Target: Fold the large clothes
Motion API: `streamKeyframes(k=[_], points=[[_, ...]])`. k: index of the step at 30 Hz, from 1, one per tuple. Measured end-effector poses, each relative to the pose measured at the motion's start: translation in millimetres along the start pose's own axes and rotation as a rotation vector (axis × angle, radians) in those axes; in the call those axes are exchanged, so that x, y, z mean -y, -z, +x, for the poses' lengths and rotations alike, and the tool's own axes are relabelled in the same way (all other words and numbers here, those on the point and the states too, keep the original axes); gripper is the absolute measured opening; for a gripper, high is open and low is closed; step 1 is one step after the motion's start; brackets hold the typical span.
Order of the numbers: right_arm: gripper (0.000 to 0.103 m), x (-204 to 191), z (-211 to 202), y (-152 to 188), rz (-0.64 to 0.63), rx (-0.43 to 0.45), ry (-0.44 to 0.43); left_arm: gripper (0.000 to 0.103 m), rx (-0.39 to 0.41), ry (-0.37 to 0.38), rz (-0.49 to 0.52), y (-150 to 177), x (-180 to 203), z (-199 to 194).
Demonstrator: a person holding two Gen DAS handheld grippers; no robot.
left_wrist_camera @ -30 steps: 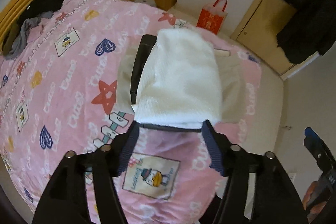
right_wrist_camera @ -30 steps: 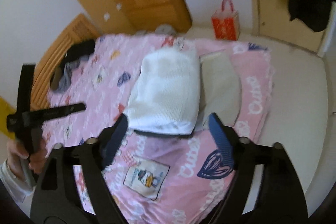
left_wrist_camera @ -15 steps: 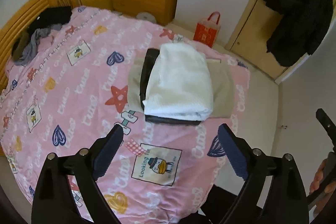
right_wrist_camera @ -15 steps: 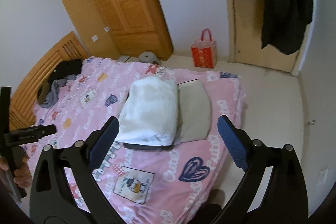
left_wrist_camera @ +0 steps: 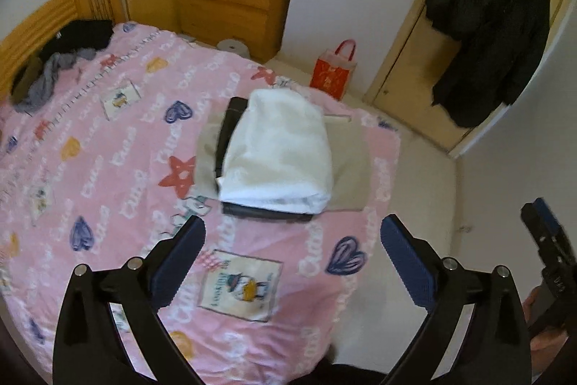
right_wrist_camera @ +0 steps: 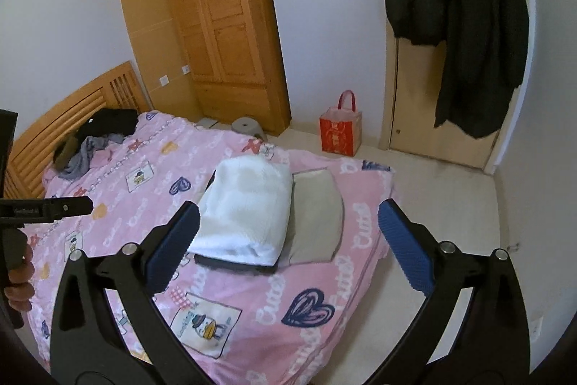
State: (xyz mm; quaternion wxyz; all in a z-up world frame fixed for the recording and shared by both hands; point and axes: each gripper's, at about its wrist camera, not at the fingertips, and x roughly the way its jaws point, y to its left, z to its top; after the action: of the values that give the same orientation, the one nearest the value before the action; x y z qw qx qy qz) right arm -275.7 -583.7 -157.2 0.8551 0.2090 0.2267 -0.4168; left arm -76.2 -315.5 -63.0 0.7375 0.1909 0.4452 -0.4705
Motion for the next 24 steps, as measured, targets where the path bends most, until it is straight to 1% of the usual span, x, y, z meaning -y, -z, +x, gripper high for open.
streamKeyframes(k=[1, 3, 4, 5, 7, 8, 10, 14, 17, 20, 21, 23, 24], points=[[0.097, 2, 1, 2, 0.008, -0.012, -0.002, 0.095, -0.003, -0.013, 0.012, 3, 3, 0], [0.097, 9, -1, 7, 0.030, -0.032, -0.008, 0.095, -0.021, 0.003, 0.032, 10, 8, 1], [0.097, 14, -4, 8, 0.042, -0.039, -0.011, 0.095, -0.031, 0.000, 0.033, 13, 9, 1], [0.097, 16, -4, 9, 0.049, -0.044, -0.010, 0.095, -0.059, -0.006, 0.034, 15, 10, 4], [0.097, 21, -5, 9, 0.067, -0.057, -0.013, 0.095, -0.073, -0.011, 0.037, 19, 13, 5], [0.097, 24, -6, 9, 0.078, -0.062, -0.013, 0.095, -0.068, -0.016, 0.041, 21, 14, 4], [0.097, 26, -7, 8, 0.089, -0.071, -0.018, 0.095, -0.058, -0.061, 0.040, 23, 15, 0], [0.097, 27, -10, 5, 0.085, -0.074, -0.028, 0.095, -0.045, -0.090, 0.036, 20, 16, -4], [0.097, 26, -10, 4, 0.088, -0.077, -0.037, 0.095, -0.015, -0.117, -0.018, 18, 11, -9], [0.097, 25, -9, 3, 0.099, -0.088, -0.044, 0.095, -0.013, -0.090, -0.062, 15, 6, -10], [0.097, 26, -8, 4, 0.102, -0.092, -0.046, 0.095, -0.015, -0.098, -0.070, 13, 5, -10], [0.097, 23, -7, 5, 0.098, -0.104, -0.058, 0.095, -0.024, -0.110, -0.058, 11, 5, -10], [0.097, 23, -7, 6, 0.094, -0.109, -0.061, 0.095, -0.028, -0.102, -0.052, 11, 5, -10]])
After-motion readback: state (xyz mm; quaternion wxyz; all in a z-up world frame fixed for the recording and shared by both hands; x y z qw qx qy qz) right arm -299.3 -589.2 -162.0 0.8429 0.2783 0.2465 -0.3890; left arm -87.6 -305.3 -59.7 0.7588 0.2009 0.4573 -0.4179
